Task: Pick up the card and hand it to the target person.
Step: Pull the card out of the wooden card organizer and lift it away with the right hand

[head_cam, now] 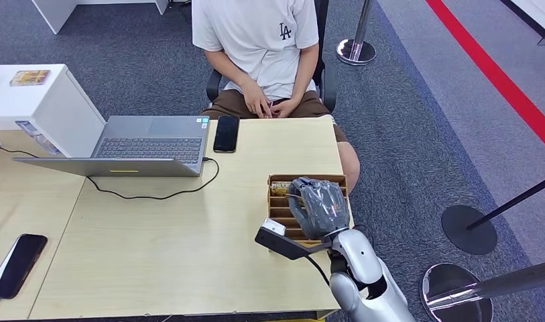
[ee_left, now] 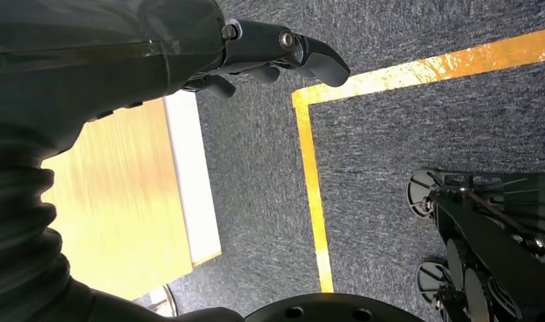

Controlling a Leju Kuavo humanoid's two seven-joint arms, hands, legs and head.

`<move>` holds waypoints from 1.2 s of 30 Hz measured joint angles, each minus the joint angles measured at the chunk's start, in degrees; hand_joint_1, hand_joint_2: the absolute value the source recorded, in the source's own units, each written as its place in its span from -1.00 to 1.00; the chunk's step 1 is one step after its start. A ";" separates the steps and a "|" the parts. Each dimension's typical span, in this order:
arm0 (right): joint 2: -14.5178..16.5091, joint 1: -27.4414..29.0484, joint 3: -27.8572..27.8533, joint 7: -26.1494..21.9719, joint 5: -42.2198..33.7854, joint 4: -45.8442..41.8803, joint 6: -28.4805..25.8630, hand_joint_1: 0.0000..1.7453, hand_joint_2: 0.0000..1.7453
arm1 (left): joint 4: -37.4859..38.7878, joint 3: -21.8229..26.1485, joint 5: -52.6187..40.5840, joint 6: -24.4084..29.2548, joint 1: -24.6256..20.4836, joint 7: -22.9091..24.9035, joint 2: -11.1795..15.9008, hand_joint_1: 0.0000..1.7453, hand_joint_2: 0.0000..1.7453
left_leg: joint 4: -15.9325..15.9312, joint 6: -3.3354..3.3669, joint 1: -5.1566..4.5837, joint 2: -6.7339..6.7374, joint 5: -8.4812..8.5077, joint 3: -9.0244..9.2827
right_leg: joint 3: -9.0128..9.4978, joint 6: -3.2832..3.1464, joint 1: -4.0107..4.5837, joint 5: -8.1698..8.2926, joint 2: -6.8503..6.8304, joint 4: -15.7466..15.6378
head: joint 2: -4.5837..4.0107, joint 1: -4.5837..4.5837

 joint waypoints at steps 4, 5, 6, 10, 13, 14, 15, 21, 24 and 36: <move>-0.16 -0.66 -0.02 -6.13 -8.62 -1.29 0.67 0.72 1.00 | 0.01 0.00 -0.01 -0.01 -0.01 0.00 -0.01 -1.00 1.00 | 0.00 0.00 0.00 0.00 0.00 -0.02 | -0.01 0.00 0.00 0.00 0.00 0.00 | 0.00 0.00; -0.18 -1.11 -0.04 -7.93 -11.22 -1.32 0.80 0.72 1.00 | 0.01 0.00 -0.02 -0.01 -0.01 0.00 -0.01 -1.00 1.00 | 0.00 0.00 0.00 0.00 0.00 -0.02 | 0.00 0.00 0.00 0.00 0.00 0.00 | 0.00 0.00; -0.18 -1.72 -0.10 -9.78 -13.94 -1.27 0.90 0.72 1.00 | 0.01 0.00 -0.04 -0.02 -0.02 0.00 -0.01 -1.00 1.00 | 0.00 0.00 0.00 0.00 0.00 -0.02 | 0.00 0.00 0.00 0.00 0.00 0.00 | 0.00 0.00; 0.02 -4.90 -0.79 -14.81 -21.56 -0.54 0.80 0.72 1.00 | 0.00 0.00 -0.23 -0.07 -0.05 0.00 -0.01 -1.00 1.00 | 0.00 0.00 0.00 0.00 0.01 -0.01 | 0.02 0.01 0.00 0.01 0.00 0.00 | 0.00 0.00; 0.84 -7.60 -1.19 -16.27 -23.90 0.91 0.49 0.72 1.00 | 0.00 0.00 -0.54 -0.11 -0.07 0.00 -0.01 -1.00 1.00 | 0.00 0.00 0.00 0.00 0.01 -0.01 | 0.01 0.00 0.00 0.01 0.01 0.01 | 0.00 -0.01; 1.22 -8.52 -1.28 -16.58 -24.41 1.65 0.35 0.72 1.00 | 0.01 0.00 -0.66 -0.11 -0.08 -0.01 -0.01 -1.00 1.00 | 0.00 0.00 0.00 0.01 0.01 0.00 | 0.01 0.00 0.00 0.01 0.01 0.01 | 0.00 -0.01; 1.55 -9.31 -1.35 -16.80 -24.78 2.38 0.25 0.72 1.00 | 0.01 0.00 -0.75 -0.11 -0.10 -0.01 -0.01 -1.00 1.00 | 0.00 0.00 0.00 0.00 0.01 0.00 | 0.01 0.00 0.00 0.01 0.01 0.01 | 0.00 -0.01; 3.51 -12.43 -1.84 -17.61 -25.86 6.32 -1.93 0.72 1.00 | 0.01 0.00 -0.99 -0.23 -0.20 -0.08 -0.01 -1.00 1.00 | 0.00 0.00 0.01 0.00 0.01 -0.07 | -0.03 0.00 0.00 0.00 0.01 0.03 | 0.00 -0.01; 5.17 -15.05 -2.71 -18.81 -27.15 10.01 -3.85 0.72 1.00 | 0.01 0.00 -1.06 -0.44 -0.36 -0.05 -0.01 -1.00 1.00 | 0.00 0.00 0.01 0.01 0.01 -0.07 | -0.03 0.00 0.00 0.00 0.02 0.03 | 0.00 0.00; 10.08 -26.53 -5.74 -21.79 -29.67 31.75 -14.31 0.72 1.00 | 0.01 -0.07 -2.95 -0.52 -0.59 0.28 -0.07 -1.00 1.00 | 0.01 0.02 0.01 0.00 0.06 -0.08 | -0.04 0.00 0.00 0.01 0.01 0.04 | 0.00 -0.01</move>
